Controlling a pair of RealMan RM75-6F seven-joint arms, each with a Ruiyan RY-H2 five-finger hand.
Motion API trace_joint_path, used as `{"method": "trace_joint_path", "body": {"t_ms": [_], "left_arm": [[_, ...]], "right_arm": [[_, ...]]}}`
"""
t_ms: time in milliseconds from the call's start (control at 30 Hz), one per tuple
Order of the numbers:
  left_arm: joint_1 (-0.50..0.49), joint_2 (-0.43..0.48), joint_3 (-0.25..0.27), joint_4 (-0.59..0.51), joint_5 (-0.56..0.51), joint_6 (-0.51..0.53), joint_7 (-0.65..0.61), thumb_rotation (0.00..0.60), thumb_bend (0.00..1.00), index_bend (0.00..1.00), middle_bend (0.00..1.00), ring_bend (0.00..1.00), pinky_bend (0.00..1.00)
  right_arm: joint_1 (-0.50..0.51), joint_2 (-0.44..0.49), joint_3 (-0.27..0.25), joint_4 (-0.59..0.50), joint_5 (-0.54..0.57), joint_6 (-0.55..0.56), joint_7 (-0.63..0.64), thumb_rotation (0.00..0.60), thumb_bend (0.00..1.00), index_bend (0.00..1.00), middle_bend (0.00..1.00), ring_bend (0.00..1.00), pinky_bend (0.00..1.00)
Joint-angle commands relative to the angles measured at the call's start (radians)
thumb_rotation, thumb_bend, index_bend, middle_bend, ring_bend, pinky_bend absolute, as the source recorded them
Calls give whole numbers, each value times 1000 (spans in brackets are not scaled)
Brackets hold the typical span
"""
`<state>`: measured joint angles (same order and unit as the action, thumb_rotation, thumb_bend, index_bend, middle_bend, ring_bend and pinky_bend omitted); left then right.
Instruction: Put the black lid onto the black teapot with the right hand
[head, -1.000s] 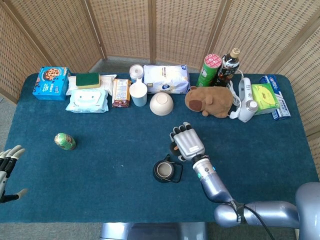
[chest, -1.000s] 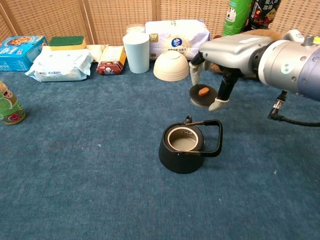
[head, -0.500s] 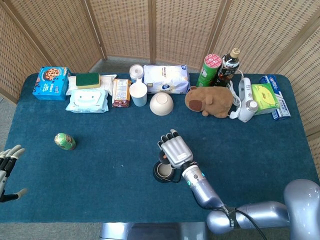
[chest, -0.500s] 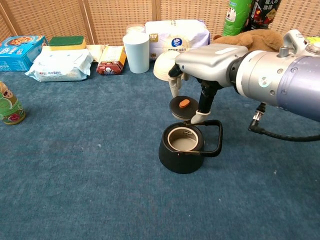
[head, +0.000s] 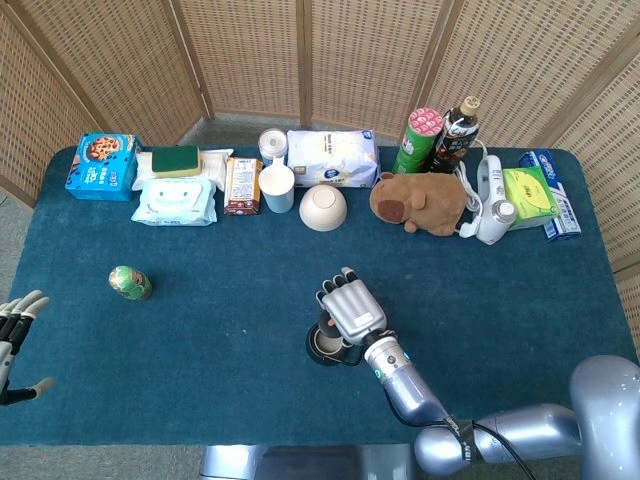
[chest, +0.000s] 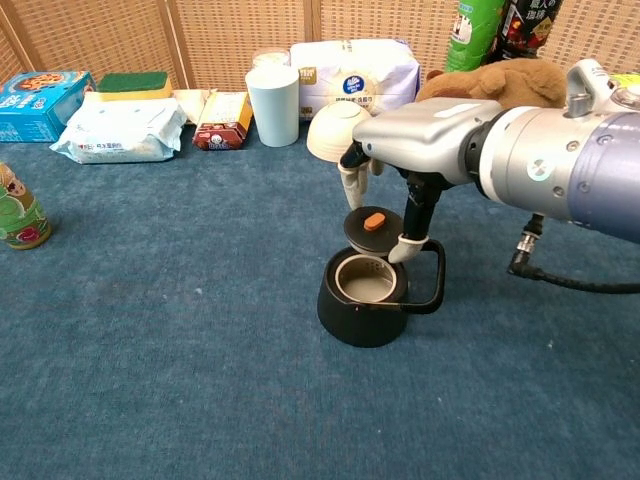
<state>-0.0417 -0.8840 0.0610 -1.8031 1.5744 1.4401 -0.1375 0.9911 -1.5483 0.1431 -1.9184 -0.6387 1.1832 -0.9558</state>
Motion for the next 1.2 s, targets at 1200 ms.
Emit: {"method": "trace_joint_path", "body": {"t_ms": [1200], "left_arm": [[0,4,4,-3,5,0,-4,600,106,0,0,0,45]], "right_arm": [[44,-9,-37,-11,85,-28,37,600,203,428,306,244,146]]}}
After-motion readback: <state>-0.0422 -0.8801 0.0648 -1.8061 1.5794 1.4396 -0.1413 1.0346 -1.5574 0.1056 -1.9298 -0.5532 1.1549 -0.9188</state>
